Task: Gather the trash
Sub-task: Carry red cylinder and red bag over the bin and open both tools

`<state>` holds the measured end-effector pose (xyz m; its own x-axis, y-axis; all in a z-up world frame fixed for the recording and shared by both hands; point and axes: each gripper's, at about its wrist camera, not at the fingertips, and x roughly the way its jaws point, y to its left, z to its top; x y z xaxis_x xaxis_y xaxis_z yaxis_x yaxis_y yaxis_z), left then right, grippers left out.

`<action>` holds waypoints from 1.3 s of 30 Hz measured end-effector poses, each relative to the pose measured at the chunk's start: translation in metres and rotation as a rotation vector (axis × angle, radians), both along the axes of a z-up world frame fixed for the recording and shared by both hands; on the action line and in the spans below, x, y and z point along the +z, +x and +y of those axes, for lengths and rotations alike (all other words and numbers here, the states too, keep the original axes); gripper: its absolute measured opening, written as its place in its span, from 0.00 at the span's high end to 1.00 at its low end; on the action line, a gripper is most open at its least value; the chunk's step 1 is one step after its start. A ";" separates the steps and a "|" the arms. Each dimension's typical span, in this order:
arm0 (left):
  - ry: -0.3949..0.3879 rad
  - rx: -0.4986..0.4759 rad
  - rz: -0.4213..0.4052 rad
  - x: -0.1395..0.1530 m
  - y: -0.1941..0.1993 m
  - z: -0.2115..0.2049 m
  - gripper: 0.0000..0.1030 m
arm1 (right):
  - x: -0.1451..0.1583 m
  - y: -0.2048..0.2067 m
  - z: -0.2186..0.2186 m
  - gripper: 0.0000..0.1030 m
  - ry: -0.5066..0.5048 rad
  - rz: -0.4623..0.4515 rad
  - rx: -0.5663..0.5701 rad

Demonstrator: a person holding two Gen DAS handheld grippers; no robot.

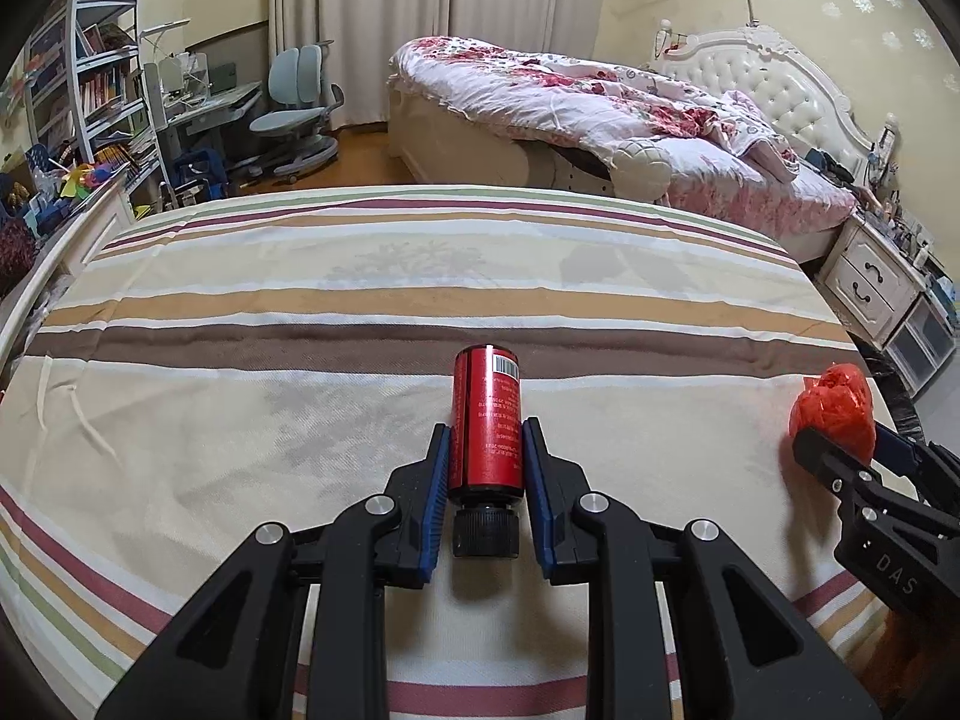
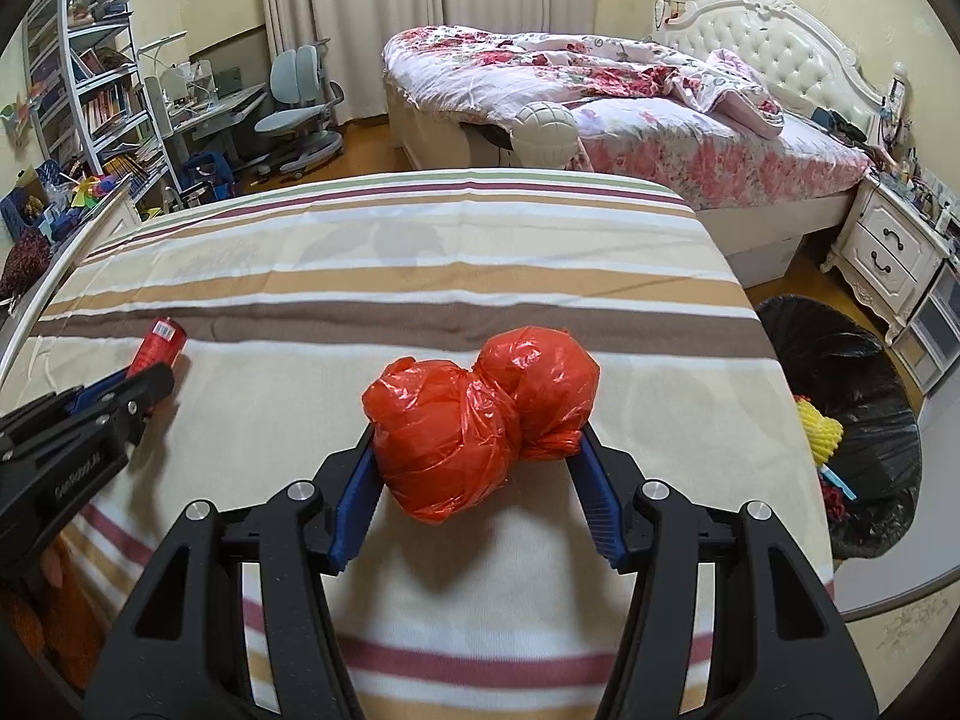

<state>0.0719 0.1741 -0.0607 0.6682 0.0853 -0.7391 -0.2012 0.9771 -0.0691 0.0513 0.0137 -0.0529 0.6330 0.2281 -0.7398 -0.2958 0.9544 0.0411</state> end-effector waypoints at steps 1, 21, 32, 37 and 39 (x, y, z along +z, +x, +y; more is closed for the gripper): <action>0.001 -0.005 -0.002 0.000 -0.001 -0.003 0.76 | 0.000 -0.004 -0.004 0.45 -0.002 -0.004 -0.004; -0.019 -0.195 -0.043 0.007 -0.029 -0.083 0.76 | 0.017 -0.063 -0.084 0.45 -0.033 -0.067 -0.156; -0.014 -0.311 -0.108 0.028 -0.018 -0.133 0.76 | 0.039 -0.061 -0.133 0.45 -0.034 -0.144 -0.250; -0.014 -0.357 -0.132 0.037 0.007 -0.165 0.76 | 0.044 -0.042 -0.167 0.44 -0.044 -0.172 -0.313; -0.016 -0.375 -0.139 0.038 0.018 -0.180 0.76 | 0.043 -0.033 -0.181 0.44 -0.039 -0.175 -0.336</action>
